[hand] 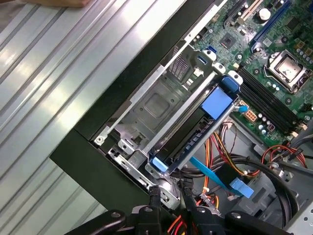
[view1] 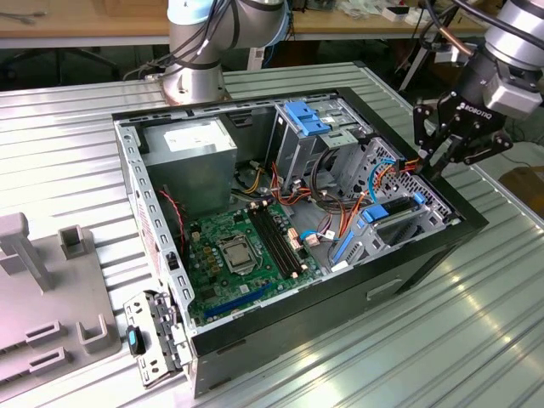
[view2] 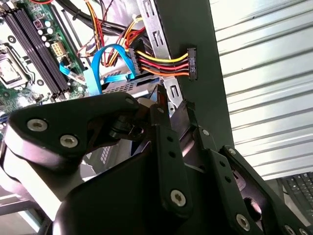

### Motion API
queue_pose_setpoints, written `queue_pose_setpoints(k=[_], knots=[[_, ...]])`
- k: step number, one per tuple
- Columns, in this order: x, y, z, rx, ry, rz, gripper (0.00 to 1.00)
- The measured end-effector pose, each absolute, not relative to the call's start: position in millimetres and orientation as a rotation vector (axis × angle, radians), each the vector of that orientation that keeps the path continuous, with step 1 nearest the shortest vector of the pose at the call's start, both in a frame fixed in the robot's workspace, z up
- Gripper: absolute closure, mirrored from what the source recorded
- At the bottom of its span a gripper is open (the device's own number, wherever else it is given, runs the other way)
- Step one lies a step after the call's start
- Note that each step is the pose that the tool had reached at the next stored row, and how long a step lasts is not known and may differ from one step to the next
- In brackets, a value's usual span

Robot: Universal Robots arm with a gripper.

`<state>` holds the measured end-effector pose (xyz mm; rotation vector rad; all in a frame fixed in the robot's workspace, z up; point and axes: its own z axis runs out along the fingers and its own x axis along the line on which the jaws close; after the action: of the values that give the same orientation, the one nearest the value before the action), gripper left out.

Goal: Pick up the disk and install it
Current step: 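Insert the first disk wire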

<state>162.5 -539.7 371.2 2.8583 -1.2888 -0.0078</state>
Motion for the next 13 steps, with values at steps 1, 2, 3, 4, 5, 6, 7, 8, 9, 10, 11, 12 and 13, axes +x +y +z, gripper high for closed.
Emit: queue_pose_setpoints(k=[1, 2, 3, 4, 5, 6, 7, 8, 9, 10, 11, 12, 13], knots=[[162.6, -539.3, 371.7, 2.858, -1.287, -0.006, 0.70], [162.9, -538.7, 372.6, 2.856, -1.286, -0.005, 0.70], [163.2, -538.0, 373.5, 2.855, -1.285, -0.004, 0.70], [163.7, -536.9, 375.2, 2.852, -1.284, -0.002, 0.70], [164.4, -535.8, 375.7, 2.849, -1.283, 0.000, 0.70], [164.8, -535.1, 375.8, 2.848, -1.282, 0.001, 0.70], [165.5, -534.1, 376.0, 2.848, -1.279, 0.002, 0.70], [165.9, -533.3, 376.1, 2.848, -1.277, 0.003, 0.70], [166.8, -532.1, 376.2, 2.849, -1.274, 0.003, 0.70], [167.4, -531.3, 376.3, 2.849, -1.272, 0.004, 0.70], [168.8, -529.4, 376.4, 2.850, -1.268, 0.004, 0.70], [170.3, -527.3, 376.5, 2.851, -1.263, 0.005, 0.70], [171.5, -525.5, 376.5, 2.852, -1.259, 0.005, 0.70]])
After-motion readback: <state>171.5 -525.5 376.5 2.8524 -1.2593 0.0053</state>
